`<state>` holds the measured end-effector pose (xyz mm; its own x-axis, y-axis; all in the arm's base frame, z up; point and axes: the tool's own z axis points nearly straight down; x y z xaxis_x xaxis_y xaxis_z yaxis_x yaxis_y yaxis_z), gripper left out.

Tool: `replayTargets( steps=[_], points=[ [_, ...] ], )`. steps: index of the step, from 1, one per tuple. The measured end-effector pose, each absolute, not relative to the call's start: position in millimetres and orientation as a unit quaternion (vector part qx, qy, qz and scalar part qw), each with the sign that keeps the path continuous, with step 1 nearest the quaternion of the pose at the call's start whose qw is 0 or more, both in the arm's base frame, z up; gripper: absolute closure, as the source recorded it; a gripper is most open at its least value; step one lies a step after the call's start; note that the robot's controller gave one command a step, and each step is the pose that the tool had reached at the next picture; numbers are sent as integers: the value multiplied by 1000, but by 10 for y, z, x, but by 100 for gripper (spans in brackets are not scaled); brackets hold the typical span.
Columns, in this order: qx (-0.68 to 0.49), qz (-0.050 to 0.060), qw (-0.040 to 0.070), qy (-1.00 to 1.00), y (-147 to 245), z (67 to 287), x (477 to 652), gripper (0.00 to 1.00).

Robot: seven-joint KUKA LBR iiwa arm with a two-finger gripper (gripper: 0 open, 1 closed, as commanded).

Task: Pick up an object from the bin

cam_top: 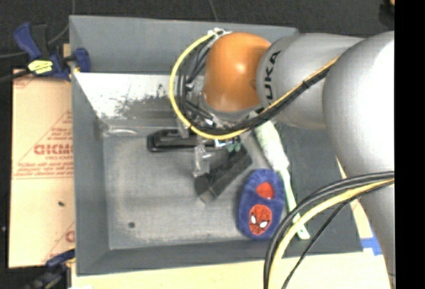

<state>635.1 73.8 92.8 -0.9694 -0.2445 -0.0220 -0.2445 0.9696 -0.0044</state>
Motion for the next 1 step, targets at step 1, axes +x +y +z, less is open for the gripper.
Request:
replayTargets(
  steps=[1],
  points=[
    [-84, 4, 12, 996, 555, 1014, 6521, 0]
  ],
)
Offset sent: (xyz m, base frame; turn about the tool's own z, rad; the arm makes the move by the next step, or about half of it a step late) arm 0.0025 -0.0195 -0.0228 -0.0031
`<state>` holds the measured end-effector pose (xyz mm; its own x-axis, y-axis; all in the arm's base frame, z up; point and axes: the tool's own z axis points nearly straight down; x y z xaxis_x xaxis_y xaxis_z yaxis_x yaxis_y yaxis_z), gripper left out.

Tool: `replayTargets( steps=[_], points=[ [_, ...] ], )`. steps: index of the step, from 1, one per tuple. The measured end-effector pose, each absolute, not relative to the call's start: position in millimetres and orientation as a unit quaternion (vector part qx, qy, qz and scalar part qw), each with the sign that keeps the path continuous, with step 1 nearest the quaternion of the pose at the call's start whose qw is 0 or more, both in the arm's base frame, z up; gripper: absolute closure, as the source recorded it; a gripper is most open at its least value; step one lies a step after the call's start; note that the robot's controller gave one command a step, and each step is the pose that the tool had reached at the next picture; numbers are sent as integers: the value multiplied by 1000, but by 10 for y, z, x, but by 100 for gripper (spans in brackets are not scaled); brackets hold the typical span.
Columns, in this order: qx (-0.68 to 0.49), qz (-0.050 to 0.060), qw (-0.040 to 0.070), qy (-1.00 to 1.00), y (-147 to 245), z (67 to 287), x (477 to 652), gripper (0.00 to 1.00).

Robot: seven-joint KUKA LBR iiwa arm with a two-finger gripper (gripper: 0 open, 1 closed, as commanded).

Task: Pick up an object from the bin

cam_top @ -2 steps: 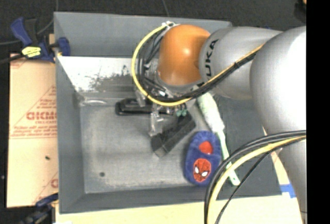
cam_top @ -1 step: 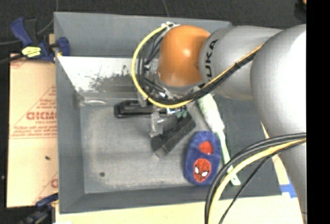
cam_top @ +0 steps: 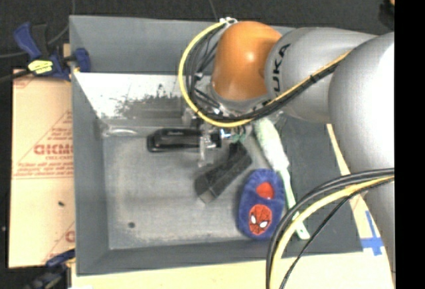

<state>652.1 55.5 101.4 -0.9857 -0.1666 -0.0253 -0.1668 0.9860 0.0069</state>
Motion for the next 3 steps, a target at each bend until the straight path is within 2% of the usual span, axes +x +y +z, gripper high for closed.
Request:
replayTargets(
  steps=[1, 2, 3],
  points=[
    [-124, 0, 17, 992, 543, 729, 6407, 0],
    [-31, 6, 15, 999, 466, 722, 6456, 100],
    [-31, 6, 15, 999, 466, 721, 6455, 100]
  ],
)
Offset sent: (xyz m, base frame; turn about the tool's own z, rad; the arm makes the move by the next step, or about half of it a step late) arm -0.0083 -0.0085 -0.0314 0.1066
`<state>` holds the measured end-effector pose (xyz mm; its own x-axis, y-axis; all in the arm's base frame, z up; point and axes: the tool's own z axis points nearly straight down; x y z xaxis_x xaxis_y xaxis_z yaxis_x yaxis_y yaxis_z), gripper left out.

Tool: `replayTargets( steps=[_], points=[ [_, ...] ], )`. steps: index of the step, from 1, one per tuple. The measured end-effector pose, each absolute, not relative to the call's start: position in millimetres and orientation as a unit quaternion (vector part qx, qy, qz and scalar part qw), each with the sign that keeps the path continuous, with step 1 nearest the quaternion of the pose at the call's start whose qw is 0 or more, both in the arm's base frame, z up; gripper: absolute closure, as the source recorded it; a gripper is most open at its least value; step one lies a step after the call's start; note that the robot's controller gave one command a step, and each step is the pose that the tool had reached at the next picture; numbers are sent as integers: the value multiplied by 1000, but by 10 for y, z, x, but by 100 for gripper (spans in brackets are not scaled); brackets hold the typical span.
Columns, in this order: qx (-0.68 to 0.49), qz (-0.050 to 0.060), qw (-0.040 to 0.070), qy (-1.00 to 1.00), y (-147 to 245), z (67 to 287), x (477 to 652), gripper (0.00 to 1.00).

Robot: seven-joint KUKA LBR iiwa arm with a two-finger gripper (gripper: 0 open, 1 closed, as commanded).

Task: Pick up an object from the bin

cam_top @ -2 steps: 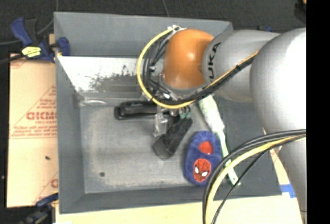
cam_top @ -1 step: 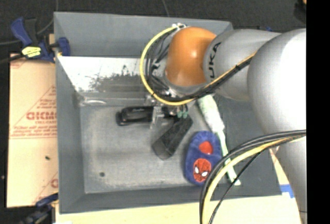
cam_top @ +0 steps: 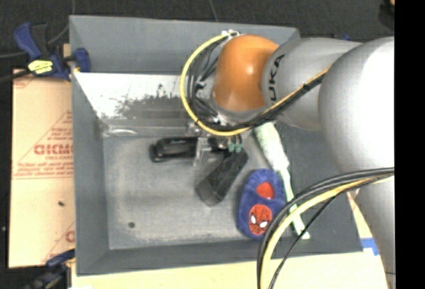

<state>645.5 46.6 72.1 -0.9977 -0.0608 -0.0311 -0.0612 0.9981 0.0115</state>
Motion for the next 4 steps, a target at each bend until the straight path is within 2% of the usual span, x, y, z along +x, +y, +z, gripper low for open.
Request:
replayTargets(
  steps=[1, 2, 4],
  points=[
    [-30, 6, 15, 999, 465, 745, 6445, 100],
    [-30, 6, 9, 999, 461, 925, 6416, 100],
    [-30, 6, 14, 999, 461, 1293, 6447, 100]
  ],
)
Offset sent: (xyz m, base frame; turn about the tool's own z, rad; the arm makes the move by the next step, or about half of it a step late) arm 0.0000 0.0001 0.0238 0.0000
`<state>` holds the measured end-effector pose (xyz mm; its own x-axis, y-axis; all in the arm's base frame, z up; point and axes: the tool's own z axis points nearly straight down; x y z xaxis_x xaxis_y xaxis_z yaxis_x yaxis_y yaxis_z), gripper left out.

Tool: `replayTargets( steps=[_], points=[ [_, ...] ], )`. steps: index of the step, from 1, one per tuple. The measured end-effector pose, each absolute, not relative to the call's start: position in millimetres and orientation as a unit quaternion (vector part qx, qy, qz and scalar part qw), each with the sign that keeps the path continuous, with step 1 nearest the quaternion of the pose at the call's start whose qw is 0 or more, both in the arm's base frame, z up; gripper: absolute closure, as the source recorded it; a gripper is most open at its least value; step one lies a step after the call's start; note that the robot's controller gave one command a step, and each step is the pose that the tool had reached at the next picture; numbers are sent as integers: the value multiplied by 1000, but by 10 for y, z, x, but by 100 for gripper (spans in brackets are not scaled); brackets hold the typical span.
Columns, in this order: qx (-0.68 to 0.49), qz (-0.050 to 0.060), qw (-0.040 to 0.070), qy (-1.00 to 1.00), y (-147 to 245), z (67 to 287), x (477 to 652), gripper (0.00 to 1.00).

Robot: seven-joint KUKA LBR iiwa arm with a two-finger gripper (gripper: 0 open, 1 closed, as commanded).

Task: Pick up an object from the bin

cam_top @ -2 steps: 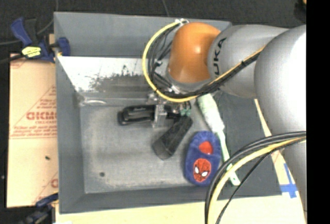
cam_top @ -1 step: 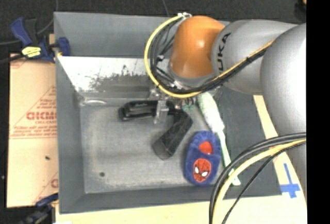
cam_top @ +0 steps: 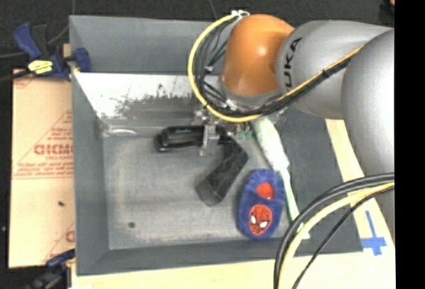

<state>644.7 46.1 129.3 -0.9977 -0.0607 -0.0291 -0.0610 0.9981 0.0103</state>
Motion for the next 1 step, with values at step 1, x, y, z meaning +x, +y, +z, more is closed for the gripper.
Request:
replayTargets(
  steps=[1],
  points=[
    [-30, 6, 16, 999, 460, 1370, 6452, 100]
  ],
)
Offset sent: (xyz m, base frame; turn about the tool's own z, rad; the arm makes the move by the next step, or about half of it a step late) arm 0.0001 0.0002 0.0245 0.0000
